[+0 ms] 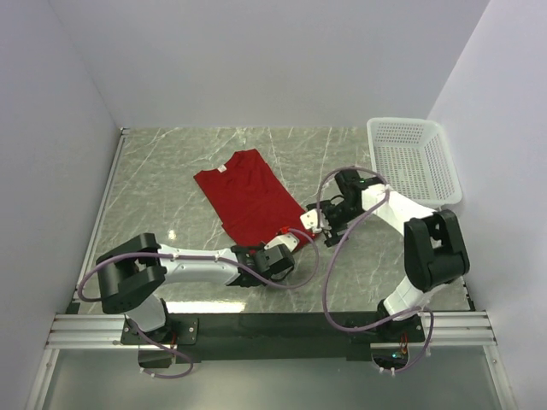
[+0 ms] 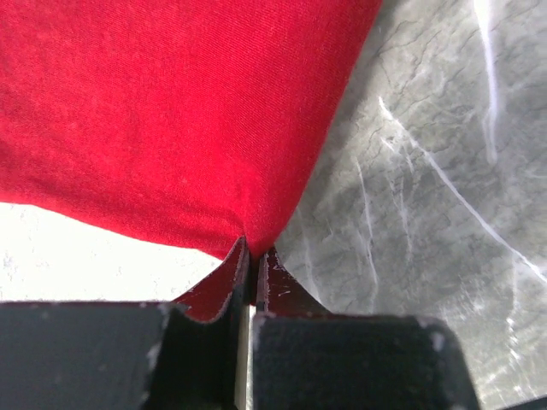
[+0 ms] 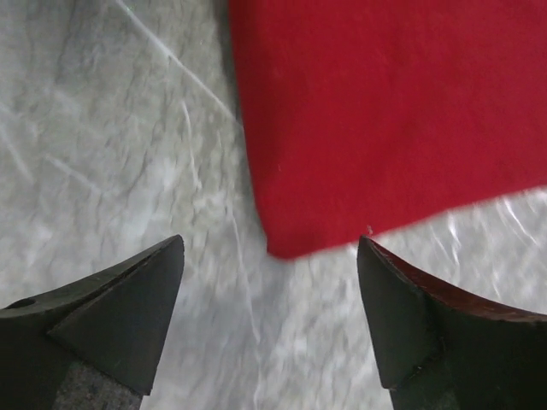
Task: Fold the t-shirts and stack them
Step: Fold the tshirt
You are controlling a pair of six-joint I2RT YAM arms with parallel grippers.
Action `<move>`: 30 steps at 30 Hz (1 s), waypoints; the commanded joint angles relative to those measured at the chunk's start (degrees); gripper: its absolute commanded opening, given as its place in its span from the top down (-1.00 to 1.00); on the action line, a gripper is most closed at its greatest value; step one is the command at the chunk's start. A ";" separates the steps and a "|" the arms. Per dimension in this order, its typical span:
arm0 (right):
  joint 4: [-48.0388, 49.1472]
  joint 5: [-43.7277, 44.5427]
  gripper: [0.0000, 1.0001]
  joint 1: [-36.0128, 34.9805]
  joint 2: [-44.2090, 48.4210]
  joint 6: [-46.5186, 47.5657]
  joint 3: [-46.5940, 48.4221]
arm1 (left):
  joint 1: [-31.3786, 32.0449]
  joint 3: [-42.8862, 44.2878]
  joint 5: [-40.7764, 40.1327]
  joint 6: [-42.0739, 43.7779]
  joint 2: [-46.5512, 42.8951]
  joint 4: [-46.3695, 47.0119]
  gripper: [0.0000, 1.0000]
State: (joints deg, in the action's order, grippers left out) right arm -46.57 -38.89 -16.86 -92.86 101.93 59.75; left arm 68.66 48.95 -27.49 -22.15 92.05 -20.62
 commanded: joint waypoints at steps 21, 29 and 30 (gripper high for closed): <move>14.40 11.74 0.38 -6.25 -7.60 -9.38 0.46 | -0.72 -1.75 5.77 1.76 -6.45 2.78 0.99; 5.36 6.82 1.00 -4.41 -1.20 -6.58 -3.48 | 0.24 -2.28 13.32 1.06 -8.46 3.48 0.99; 2.74 6.12 1.00 -4.06 -0.23 -6.05 -4.10 | 0.50 -2.37 13.94 0.62 -8.73 3.83 0.99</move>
State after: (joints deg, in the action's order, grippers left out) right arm -36.10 -29.76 -21.98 -97.69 93.73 57.49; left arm 68.20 47.03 -18.09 -20.86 86.19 -19.14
